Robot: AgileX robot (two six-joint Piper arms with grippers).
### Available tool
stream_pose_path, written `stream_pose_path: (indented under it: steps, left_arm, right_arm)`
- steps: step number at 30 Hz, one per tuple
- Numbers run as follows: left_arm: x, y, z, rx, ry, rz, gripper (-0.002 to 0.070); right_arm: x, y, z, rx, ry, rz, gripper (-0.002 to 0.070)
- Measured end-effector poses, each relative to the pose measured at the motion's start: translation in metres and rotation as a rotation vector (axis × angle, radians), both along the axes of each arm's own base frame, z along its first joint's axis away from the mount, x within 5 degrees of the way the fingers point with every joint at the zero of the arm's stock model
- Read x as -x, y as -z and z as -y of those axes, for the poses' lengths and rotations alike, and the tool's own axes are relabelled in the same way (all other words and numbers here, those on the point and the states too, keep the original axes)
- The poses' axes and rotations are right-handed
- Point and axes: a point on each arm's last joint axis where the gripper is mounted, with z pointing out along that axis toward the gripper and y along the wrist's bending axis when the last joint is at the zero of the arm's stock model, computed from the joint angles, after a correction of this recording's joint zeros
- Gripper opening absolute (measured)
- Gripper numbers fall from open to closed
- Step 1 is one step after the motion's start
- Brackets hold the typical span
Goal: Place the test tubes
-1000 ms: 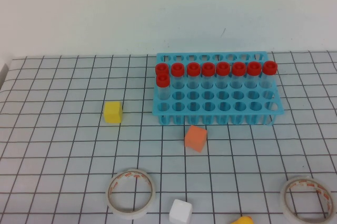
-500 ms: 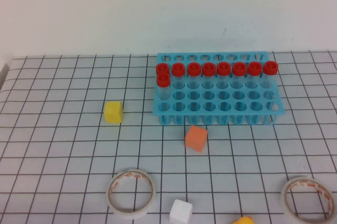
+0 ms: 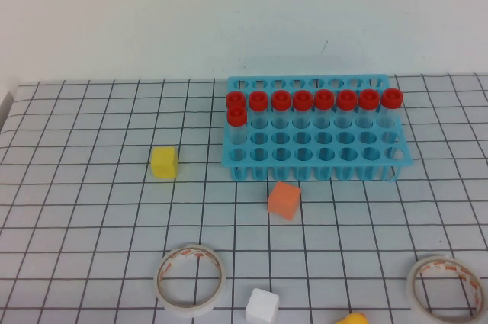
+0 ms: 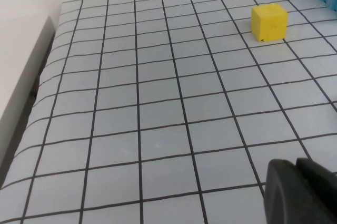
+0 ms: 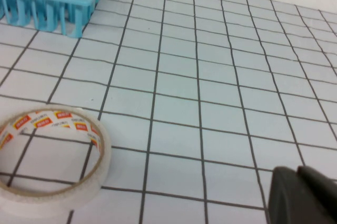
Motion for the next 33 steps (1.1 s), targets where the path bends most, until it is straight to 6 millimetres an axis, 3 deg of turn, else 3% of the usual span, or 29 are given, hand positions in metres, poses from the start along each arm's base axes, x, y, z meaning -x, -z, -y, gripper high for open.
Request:
stream_pose_path:
  steps: [33]
  left_arm:
    - [0.0000,0.0000,0.0000,-0.003,0.001,0.000,-0.0001]
  right_arm:
    - [0.0000,0.0000,0.0007,-0.045,0.022,0.003,-0.0001]
